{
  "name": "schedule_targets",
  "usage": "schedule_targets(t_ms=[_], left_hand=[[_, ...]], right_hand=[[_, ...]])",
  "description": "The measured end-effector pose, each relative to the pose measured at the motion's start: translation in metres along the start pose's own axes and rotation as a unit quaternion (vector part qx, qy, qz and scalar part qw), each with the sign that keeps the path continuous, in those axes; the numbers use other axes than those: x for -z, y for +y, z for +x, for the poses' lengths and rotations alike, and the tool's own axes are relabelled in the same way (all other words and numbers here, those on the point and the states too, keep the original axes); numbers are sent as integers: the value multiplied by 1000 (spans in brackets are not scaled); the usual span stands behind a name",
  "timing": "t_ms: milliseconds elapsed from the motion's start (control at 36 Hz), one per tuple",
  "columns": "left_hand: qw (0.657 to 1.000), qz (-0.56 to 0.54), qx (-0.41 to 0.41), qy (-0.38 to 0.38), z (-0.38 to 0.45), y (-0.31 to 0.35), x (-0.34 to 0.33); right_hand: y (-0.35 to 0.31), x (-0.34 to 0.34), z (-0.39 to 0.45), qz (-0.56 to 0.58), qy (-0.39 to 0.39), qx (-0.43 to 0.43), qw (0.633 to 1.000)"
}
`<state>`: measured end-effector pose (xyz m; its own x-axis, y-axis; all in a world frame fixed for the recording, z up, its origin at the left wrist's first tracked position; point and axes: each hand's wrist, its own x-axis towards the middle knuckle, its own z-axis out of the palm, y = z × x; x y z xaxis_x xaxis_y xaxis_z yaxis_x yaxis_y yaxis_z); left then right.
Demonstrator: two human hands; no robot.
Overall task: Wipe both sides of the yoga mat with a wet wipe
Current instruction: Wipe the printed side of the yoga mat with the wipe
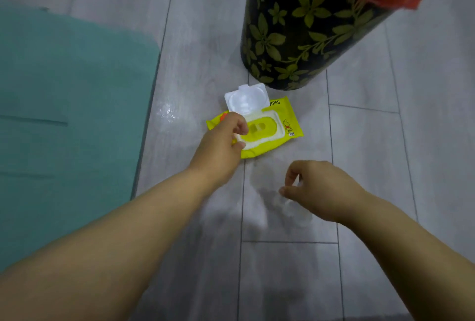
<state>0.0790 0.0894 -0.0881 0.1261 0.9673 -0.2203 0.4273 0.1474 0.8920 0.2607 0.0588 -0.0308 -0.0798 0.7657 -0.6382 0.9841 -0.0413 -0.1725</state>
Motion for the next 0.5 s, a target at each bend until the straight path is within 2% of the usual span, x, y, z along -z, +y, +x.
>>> schedule_targets(t_ms=[222,361,500], left_hand=[[996,53,-28,-65,11,2,0],[987,107,29,-119,-23,8,32],[953,201,100,-202,-80,39,80]], right_hand=[[15,1,13,8,13,-29,999],[0,15,0,-22,17,-28,999],[-30,44,-48,-49,30,12,998]])
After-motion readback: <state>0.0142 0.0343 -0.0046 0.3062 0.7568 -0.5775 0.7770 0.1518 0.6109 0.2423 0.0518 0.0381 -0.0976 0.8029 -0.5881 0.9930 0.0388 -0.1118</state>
